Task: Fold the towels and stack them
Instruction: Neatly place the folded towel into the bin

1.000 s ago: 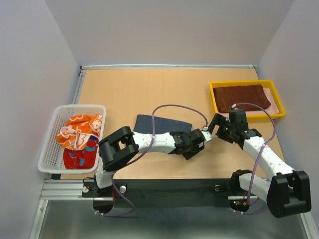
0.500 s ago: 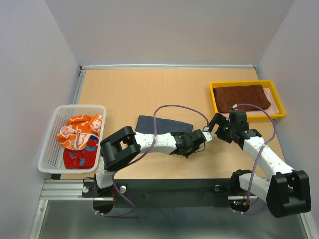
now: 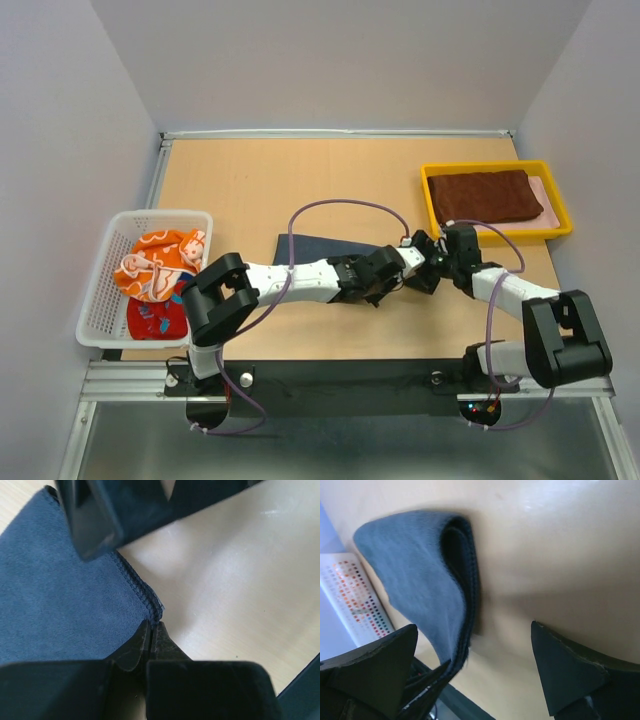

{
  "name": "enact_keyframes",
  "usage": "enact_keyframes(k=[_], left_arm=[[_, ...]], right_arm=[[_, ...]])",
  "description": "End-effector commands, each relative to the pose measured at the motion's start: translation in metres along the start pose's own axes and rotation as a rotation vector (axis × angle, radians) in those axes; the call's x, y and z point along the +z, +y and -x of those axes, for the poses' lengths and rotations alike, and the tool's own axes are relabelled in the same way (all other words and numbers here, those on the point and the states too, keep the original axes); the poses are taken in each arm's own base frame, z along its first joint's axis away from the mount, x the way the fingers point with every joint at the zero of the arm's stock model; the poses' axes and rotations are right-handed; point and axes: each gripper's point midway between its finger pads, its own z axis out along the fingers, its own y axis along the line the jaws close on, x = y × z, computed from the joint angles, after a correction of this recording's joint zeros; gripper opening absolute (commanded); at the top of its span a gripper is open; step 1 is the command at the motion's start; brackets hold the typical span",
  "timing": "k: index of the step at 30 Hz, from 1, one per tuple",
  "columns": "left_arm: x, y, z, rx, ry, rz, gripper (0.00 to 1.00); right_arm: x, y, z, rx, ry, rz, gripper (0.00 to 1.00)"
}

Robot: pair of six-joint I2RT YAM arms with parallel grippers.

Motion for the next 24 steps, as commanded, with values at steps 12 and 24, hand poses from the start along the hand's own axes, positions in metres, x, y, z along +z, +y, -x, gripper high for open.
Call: enact_keyframes(k=[12,24], left_arm=[[-0.023,-0.005,0.053,-0.13,-0.146,-0.035,0.0],[-0.018,-0.013,0.066,-0.251,-0.168,-0.054,0.32]], right_arm=[[0.048,0.031,-0.045,0.063,0.122,0.118,0.94],[0.071,0.044,-0.021,-0.101,0.12,0.099,0.09]])
